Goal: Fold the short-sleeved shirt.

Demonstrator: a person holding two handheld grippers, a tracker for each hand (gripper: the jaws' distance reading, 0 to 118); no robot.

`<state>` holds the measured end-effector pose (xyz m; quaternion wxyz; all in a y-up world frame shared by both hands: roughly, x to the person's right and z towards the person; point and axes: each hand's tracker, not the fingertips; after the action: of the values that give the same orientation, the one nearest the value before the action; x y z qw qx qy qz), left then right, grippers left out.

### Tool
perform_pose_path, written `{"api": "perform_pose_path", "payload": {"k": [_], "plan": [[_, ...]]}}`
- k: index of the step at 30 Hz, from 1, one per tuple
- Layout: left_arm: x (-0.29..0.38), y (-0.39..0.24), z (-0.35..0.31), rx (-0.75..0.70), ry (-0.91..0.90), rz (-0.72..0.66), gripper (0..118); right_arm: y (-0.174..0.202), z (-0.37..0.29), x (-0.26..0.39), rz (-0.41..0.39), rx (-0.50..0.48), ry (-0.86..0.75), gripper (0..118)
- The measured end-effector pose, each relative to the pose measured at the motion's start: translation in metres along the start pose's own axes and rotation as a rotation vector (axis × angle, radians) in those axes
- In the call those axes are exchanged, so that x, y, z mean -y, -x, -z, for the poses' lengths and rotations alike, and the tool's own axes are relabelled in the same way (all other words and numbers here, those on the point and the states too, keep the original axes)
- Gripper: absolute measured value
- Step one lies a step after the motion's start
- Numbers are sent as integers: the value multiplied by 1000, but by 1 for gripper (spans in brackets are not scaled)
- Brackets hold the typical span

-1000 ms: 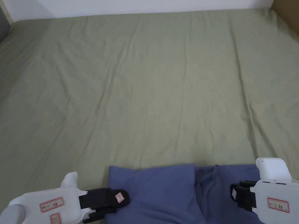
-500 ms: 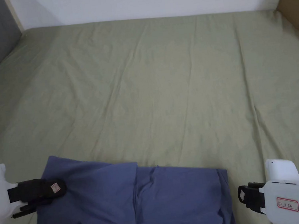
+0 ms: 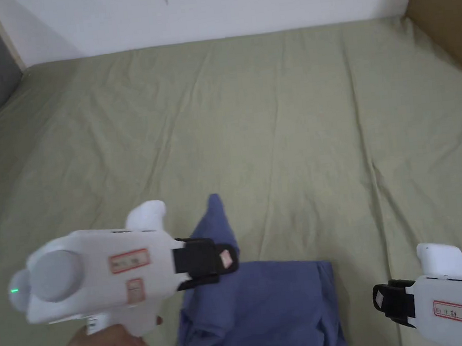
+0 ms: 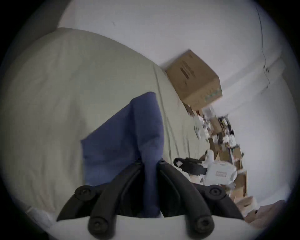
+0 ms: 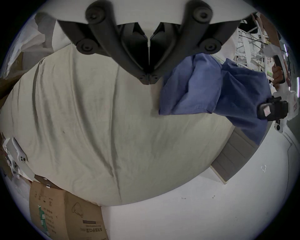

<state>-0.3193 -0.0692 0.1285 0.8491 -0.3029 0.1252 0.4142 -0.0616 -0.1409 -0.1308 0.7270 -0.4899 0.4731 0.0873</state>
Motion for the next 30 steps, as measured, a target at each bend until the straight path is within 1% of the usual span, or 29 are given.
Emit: {"api": "perform_pose_path", "payload": {"k": [1,2,3,4,5,7,8,9,10,12,13,14,15,16,17,18,19,21,23,26,30], "plan": [[3,-6,17,-4,49,-8,9,-3,-2,1,10,-2,-1,0],[6,-10,34,9,77,-6,14,-7,-4,2,18,-6,-3,0],[9,-14,53,44,124,-13,21,-11,-6,4,23,-5,-4,0],[11,-13,69,59,153,-36,33,-15,-7,5,27,1,-4,0],[14,-16,82,93,187,-36,55,-18,-8,6,30,8,-2,0],[21,-26,105,118,258,-27,104,-26,-9,8,47,24,0,0],[25,-30,108,138,270,2,118,-30,-10,8,60,26,-1,0],[25,-30,106,147,240,16,118,-33,-11,9,72,28,-1,0],[25,-28,103,136,229,21,115,-36,-12,9,83,30,-4,0],[22,-19,92,90,206,19,114,-38,-12,10,87,36,-4,0],[20,-10,84,61,186,-13,113,-38,-13,10,82,41,-4,0],[18,0,75,47,159,-48,106,-38,-13,10,77,43,-4,0],[15,11,64,45,114,-96,93,-38,-12,10,75,44,-4,0],[14,23,53,52,76,-142,71,-38,-12,10,74,43,-4,0],[14,33,45,49,50,-168,33,-38,-10,10,76,38,-4,0],[15,44,38,5,32,-176,12,-37,-9,10,79,32,-4,0],[18,52,34,-52,22,-178,7,-36,-8,10,81,27,-5,0],[24,65,30,-137,49,-159,7,-34,-6,10,80,19,-5,0],[34,72,32,-160,86,-156,6,-32,-4,10,79,10,-3,0],[52,68,46,-50,122,-192,6,-31,0,11,81,4,2,0],[66,45,71,-27,165,-158,6,-31,-1,13,89,-5,2,0]]}}
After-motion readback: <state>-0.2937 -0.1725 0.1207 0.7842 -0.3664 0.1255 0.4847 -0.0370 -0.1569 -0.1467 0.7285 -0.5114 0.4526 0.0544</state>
